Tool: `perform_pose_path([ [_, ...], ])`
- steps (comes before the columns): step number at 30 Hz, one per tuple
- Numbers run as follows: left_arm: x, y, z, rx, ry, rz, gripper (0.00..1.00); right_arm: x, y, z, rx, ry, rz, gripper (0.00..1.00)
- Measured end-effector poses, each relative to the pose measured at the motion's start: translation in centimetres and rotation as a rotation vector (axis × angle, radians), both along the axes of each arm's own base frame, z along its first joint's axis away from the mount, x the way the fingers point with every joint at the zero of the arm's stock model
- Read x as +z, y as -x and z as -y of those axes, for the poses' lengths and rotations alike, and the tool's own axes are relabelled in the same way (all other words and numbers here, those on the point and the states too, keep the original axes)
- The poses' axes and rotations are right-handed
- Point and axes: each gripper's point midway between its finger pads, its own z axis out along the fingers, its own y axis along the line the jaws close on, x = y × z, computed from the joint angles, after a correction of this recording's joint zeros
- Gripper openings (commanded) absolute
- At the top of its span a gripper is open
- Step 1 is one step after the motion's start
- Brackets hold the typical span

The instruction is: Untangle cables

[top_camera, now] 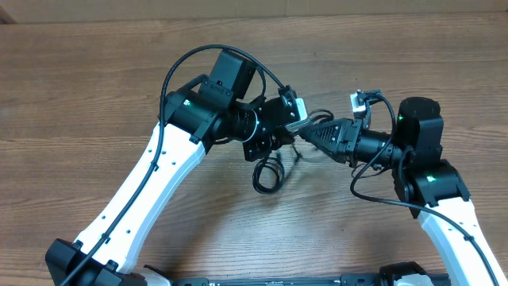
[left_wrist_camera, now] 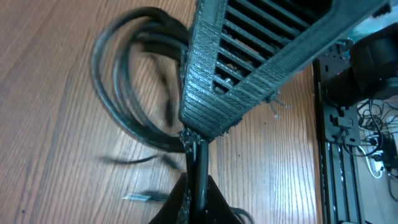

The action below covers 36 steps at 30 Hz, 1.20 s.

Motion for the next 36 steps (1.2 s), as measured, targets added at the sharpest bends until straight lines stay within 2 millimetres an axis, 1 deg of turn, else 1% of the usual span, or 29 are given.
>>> perform_pose_path([
  [5, -0.3, -0.1, -0.2, 0.009, -0.015, -0.003, 0.04, -0.5, -0.3, -0.1, 0.003, 0.003, -0.012, 0.04],
  [14, -0.3, -0.1, -0.2, 0.009, -0.016, -0.003, 0.04, -0.5, 0.0, -0.1, 0.042, 0.020, 0.052, 0.04],
  [22, -0.5, -0.5, -0.4, 0.061, -0.034, -0.026, 0.04, -0.3, 0.9, -0.6, 0.153, 0.034, 0.191, 0.04],
  [27, -0.3, -0.9, -0.3, 0.078, -0.026, -0.015, 0.04, 0.1, 1.6, -0.8, 0.213, 0.024, 0.264, 0.04],
  [31, -0.5, -1.4, -0.6, 0.114, -0.045, -0.015, 0.04, 0.3, 2.0, -1.0, 0.243, 0.013, 0.290, 0.04],
  [32, -0.6, -1.5, -0.7, 0.121, -0.050, -0.013, 0.04, 0.3, 2.2, -1.1, 0.251, 0.014, 0.298, 0.04],
  [36, -0.8, -2.4, -1.2, 0.188, -0.073, -0.012, 0.04, 0.3, 3.9, -3.2, 0.347, 0.018, 0.359, 0.04],
])
